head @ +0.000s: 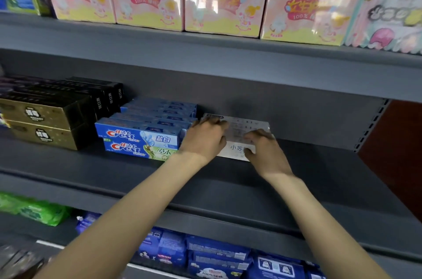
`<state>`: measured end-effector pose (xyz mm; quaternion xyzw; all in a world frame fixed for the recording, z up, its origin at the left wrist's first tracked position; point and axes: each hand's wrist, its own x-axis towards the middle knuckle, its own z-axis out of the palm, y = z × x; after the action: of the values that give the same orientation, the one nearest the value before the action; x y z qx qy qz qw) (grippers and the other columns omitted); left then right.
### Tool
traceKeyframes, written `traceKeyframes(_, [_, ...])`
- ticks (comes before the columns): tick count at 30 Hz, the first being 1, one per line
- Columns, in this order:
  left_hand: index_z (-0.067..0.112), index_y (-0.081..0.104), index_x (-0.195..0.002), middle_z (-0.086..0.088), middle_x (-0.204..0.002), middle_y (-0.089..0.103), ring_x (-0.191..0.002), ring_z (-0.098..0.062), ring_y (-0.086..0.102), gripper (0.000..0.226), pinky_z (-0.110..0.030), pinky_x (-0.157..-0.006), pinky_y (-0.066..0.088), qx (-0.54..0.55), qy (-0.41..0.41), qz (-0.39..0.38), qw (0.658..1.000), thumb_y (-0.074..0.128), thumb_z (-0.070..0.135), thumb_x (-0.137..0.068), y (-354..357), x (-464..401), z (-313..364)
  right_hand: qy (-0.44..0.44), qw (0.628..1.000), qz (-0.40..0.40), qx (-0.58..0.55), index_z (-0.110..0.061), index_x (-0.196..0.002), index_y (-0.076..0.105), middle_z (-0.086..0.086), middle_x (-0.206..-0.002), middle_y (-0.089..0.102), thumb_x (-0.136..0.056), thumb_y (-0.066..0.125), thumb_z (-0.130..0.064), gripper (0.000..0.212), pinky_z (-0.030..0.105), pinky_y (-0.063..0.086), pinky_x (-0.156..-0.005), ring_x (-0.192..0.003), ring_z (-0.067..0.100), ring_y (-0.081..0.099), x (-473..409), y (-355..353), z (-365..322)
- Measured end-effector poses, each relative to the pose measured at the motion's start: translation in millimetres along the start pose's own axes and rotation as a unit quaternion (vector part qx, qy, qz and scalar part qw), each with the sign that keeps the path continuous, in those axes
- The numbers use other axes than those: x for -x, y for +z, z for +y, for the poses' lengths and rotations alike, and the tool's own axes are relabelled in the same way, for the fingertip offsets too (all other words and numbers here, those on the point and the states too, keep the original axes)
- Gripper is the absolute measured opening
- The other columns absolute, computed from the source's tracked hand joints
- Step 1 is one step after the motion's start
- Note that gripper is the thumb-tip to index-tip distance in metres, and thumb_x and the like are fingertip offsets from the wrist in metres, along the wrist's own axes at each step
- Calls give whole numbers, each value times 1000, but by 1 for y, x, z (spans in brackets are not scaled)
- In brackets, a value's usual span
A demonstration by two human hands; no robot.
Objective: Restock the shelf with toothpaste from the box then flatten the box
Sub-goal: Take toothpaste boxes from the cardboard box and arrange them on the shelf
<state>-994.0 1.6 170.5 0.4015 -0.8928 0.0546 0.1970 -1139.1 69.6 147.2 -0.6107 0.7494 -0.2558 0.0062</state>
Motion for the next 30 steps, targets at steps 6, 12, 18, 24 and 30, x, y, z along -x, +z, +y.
traceKeyframes(6, [21, 60, -114, -8, -109, 66, -100, -32, 60, 25, -35, -77, 45, 67, -84, 24, 994, 46, 26, -95, -36, 58, -51, -22, 994, 11, -110, -20, -108, 62, 2, -100, 68, -88, 55, -15, 21, 31, 49, -81, -89, 21, 61, 22, 18, -70])
traceKeyframes(12, [18, 66, -97, -4, -91, 71, -91, -30, 64, 17, -38, -73, 50, 97, -173, 83, 977, 53, 26, -90, -70, 173, -146, -108, 975, -42, -187, -24, -97, 63, -2, -83, 71, -88, 56, -18, 14, 40, 54, -76, -79, 18, 68, 69, 72, -195])
traceKeyframes(18, [19, 61, -103, -6, -96, 69, -97, -31, 61, 20, -35, -70, 46, 47, -248, -27, 967, 48, 29, -92, -80, 333, -265, -151, 965, -117, -182, -23, -94, 65, 3, -90, 72, -86, 55, -24, 13, 42, 52, -75, -88, 30, 66, 138, 178, -352])
traceKeyframes(24, [9, 63, -96, -13, -89, 66, -88, -34, 61, 20, -34, -68, 43, 60, -330, -71, 939, 50, 24, -91, -89, 476, -380, -155, 948, -220, -169, -15, -95, 65, 9, -92, 69, -90, 50, -18, 16, 39, 51, -71, -89, 29, 62, 206, 273, -490])
traceKeyframes(30, [10, 65, -95, -12, -91, 67, -87, -35, 61, 24, -40, -75, 51, 65, -442, -84, 890, 46, 25, -91, -92, 572, -488, -185, 926, -301, -130, -15, -101, 67, 10, -103, 68, -91, 49, -19, 21, 32, 41, -68, -100, 30, 60, 240, 356, -608])
